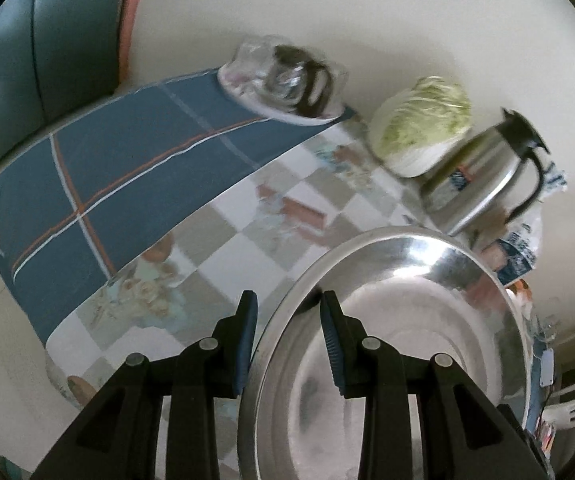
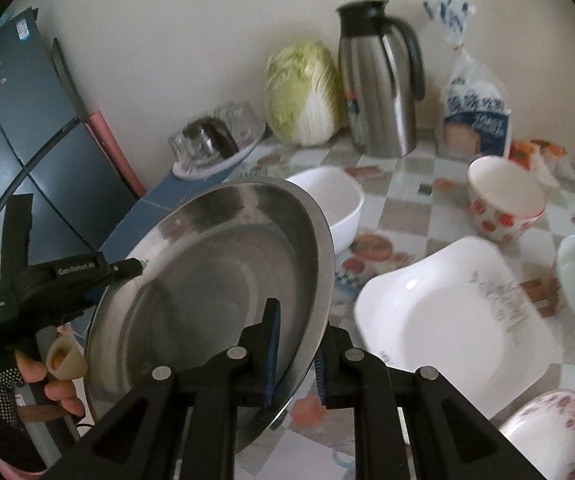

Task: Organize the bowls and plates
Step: 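Lift and tilt the steel basin up with the right tool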

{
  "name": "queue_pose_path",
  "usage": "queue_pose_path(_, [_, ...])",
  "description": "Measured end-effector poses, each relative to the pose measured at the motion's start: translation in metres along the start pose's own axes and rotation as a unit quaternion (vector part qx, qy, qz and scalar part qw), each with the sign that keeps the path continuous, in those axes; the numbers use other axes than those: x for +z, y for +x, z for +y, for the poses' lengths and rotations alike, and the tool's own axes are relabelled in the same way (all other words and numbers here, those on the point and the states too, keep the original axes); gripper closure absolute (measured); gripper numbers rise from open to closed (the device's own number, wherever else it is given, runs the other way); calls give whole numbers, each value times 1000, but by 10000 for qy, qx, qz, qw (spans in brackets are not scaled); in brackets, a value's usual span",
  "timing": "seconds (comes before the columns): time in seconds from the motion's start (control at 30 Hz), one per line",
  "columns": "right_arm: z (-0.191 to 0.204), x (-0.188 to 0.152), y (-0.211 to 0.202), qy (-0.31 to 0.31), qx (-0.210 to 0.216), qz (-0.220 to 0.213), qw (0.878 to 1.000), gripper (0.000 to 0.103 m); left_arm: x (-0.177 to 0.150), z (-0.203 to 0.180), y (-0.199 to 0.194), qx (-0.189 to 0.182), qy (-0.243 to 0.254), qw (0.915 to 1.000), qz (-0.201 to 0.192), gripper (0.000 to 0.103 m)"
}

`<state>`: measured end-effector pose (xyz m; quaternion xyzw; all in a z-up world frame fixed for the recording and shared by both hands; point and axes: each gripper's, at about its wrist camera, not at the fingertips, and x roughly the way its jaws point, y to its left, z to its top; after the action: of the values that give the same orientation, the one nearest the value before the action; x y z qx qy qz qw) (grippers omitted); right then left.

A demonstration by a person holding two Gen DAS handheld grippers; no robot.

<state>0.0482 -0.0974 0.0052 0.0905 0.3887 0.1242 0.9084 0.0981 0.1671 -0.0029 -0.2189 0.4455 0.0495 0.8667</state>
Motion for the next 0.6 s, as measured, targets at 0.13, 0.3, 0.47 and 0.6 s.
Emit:
queue_pose_path(0.13, [-17,2,-17,74,-131,-176,9997,87,-4,-24,-8,-133,211,9996,-137,69])
queue_pose_path(0.3, [-41,3,-40,249,-202,-402,9987,87,-11,-50,-17,-407,388,9982,-202,69])
queue_pose_path(0.47, [-61,3,-62,421,-257,-632,9968,87,-22,-79,-24,-581,673,9957,-260,69])
queue_pose_path(0.6, [-78,1,-80,559,-309,-802,9947,87,-32,-102,-32,-708,897,9928,-372,69])
